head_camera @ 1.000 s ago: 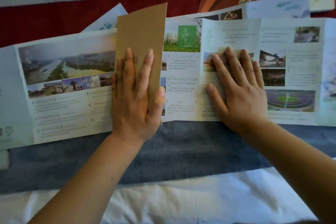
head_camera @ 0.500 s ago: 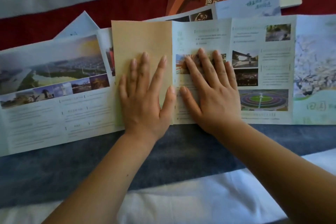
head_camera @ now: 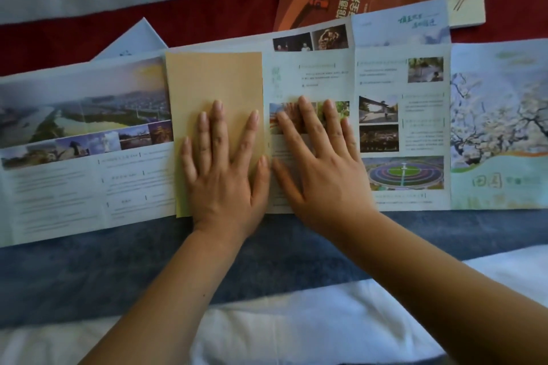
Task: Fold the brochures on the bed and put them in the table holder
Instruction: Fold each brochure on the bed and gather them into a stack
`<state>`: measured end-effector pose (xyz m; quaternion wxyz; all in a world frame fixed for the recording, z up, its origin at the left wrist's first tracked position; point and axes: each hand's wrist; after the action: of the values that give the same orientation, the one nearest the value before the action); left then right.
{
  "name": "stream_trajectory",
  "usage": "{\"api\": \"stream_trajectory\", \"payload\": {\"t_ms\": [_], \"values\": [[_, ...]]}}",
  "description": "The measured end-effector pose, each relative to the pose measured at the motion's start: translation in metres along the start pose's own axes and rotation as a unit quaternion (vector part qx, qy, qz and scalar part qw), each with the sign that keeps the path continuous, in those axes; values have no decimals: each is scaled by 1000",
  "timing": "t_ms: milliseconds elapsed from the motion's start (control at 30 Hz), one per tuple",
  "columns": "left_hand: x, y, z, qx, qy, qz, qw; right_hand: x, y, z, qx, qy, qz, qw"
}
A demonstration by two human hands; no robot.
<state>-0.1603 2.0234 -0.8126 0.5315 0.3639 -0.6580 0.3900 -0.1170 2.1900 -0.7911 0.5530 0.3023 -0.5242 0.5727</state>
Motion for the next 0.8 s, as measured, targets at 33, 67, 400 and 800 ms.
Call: {"api": "stream_trajectory", "payload": {"t_ms": [33, 67, 400, 800], "values": [[1, -6, 7, 6, 2, 1, 1000, -1, -3, 6, 15, -4, 8, 1000], [2, -13, 14, 12, 3, 1, 1000, -3, -5, 11, 31, -8, 16, 999], [11, -72, 133, 78, 17, -16, 997, -35, -26, 76, 120, -29, 25, 992], [16, -112, 222, 120, -17, -27, 992, -49, -21, 89, 105, -62, -10, 992]]}}
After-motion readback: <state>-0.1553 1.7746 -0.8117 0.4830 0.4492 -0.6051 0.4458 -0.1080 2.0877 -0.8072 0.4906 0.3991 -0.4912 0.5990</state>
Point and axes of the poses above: each hand's wrist, its own y-axis towards the middle knuckle, its own x-axis out of the back of the hand, z = x × y, and after that the axes turned 5 degrees about -x, right-handed
